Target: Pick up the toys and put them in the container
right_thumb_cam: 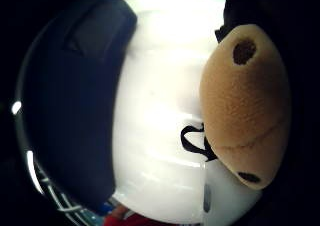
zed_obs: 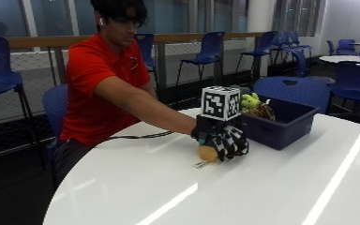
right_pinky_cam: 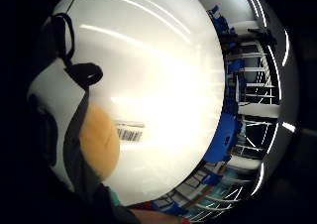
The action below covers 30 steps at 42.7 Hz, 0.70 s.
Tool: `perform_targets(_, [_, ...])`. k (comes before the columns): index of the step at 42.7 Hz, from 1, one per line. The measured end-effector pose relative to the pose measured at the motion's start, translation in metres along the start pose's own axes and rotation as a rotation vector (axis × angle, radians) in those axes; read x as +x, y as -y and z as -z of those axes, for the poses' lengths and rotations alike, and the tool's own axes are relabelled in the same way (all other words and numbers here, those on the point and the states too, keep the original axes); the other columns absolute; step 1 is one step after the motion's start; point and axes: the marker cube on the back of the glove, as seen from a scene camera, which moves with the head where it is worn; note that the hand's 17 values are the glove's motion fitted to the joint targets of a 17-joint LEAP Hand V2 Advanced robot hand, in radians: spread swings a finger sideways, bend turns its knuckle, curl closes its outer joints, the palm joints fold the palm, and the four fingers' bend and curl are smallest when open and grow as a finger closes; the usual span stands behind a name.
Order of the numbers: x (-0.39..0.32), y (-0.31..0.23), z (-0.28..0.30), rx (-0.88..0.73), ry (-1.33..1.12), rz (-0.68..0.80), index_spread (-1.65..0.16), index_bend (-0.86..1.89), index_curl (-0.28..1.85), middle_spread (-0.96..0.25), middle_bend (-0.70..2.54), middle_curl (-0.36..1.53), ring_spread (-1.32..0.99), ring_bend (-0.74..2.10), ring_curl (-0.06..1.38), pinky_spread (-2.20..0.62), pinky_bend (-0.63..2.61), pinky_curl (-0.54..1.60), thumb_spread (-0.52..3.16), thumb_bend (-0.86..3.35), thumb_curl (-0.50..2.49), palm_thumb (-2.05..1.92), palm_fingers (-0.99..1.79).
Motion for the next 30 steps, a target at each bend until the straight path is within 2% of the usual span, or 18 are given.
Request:
perform_targets(5, [-0.001,-0.002,0.002,0.074,-0.024,0.022,-0.41,0.31,0.30,-0.38,0.51,0.41,-0.49,0.85,0.47,-0.39,1.04,0.41,1.10,0.20,0.58,0.61,1.06])
perform_targets(9, [-0.005,-0.003,0.005,0.092,-0.044,0.038,-0.41,0.35,0.34,-0.41,0.55,0.45,-0.51,0.90,0.50,-0.40,1.04,0.43,1.01,0.20,0.64,0.64,1.07])
perform_targets(11, [-0.006,-0.003,0.009,0.087,-0.054,0.043,-0.42,0.37,0.36,-0.44,0.64,0.49,-0.52,1.01,0.55,-0.40,1.02,0.43,0.97,0.21,0.67,0.66,1.15])
perform_targets(21, [0.009,-0.004,0.042,0.072,0.039,0.010,-0.44,0.48,0.47,-0.51,0.81,0.64,-0.53,1.16,0.65,-0.41,1.05,0.47,0.80,0.22,0.78,0.70,1.06])
perform_targets(30, [0.012,-0.005,0.104,0.102,0.080,-0.007,-0.45,0.57,0.59,-0.56,0.89,0.77,-0.52,1.22,0.71,-0.41,1.10,0.51,0.68,0.22,0.88,0.70,0.99])
